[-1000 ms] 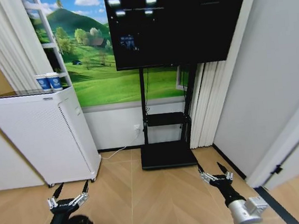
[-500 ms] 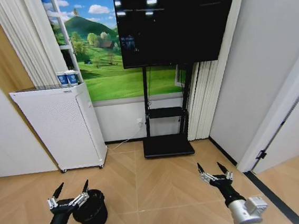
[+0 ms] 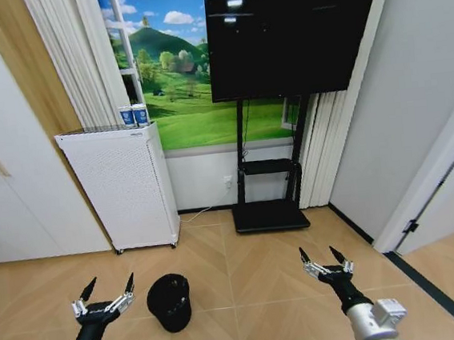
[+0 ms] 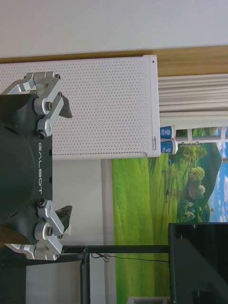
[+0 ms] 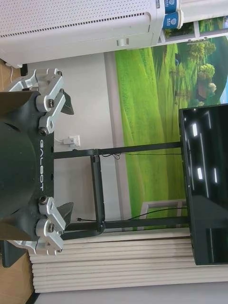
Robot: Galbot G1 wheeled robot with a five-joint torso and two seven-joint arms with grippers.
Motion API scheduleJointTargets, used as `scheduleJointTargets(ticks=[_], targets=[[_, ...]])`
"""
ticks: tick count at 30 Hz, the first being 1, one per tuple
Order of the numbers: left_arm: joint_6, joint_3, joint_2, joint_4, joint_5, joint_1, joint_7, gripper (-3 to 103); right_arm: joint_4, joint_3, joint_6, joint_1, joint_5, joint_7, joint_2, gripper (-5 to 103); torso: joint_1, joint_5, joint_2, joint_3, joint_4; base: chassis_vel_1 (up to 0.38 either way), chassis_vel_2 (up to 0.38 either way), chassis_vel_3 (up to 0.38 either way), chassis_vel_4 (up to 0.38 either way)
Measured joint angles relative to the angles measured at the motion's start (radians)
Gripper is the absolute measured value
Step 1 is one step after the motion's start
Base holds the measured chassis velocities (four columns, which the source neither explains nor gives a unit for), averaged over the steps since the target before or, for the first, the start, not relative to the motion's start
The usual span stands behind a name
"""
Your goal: Pick up the trash bin and place the garbage on the floor into it.
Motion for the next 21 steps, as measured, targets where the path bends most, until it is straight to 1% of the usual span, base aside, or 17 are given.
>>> scheduleJointTargets(ticks=[5, 9, 14, 15, 17, 18, 19, 21], targets=[[0.000, 0.000, 0.000, 0.000, 0.000, 0.000, 0.000, 100, 0.000, 0.000, 0.000, 0.000, 0.000, 0.000, 0.000, 100, 0.000, 0.0005, 0.000, 0.000, 0.0000, -0.025, -0.096, 0.008, 0.105], [0.000, 0.000, 0.000, 0.000, 0.000, 0.000, 0.001, 100, 0.000, 0.000, 0.000, 0.000, 0.000, 0.000, 0.000, 100, 0.000, 0.0005, 0.000, 0.000, 0.0000, 0.085, -0.183, -0.121, 0.202], [0.000, 0.000, 0.000, 0.000, 0.000, 0.000, 0.001, 100, 0.000, 0.000, 0.000, 0.000, 0.000, 0.000, 0.000, 100, 0.000, 0.0002, 0.000, 0.000, -0.0001, 0.220, -0.218, -0.245, 0.213], [0.000, 0.000, 0.000, 0.000, 0.000, 0.000, 0.001, 100, 0.000, 0.000, 0.000, 0.000, 0.000, 0.000, 0.000, 100, 0.000, -0.0004, 0.000, 0.000, 0.0000, 0.248, -0.221, -0.285, 0.218], [0.000, 0.000, 0.000, 0.000, 0.000, 0.000, 0.001, 100, 0.000, 0.000, 0.000, 0.000, 0.000, 0.000, 0.000, 100, 0.000, 0.0005, 0.000, 0.000, -0.0001, 0.295, -0.242, -0.274, 0.243], [0.000, 0.000, 0.000, 0.000, 0.000, 0.000, 0.001, 100, 0.000, 0.000, 0.000, 0.000, 0.000, 0.000, 0.000, 100, 0.000, 0.0005, 0.000, 0.000, -0.0001, 0.295, -0.250, -0.262, 0.243], [0.000, 0.000, 0.000, 0.000, 0.000, 0.000, 0.000, 100, 0.000, 0.000, 0.000, 0.000, 0.000, 0.000, 0.000, 100, 0.000, -0.0004, 0.000, 0.000, 0.0001, 0.294, -0.280, -0.334, 0.303], [0.000, 0.000, 0.000, 0.000, 0.000, 0.000, 0.000, 100, 0.000, 0.000, 0.000, 0.000, 0.000, 0.000, 0.000, 100, 0.000, 0.0001, 0.000, 0.000, -0.0002, 0.298, -0.280, -0.317, 0.305]])
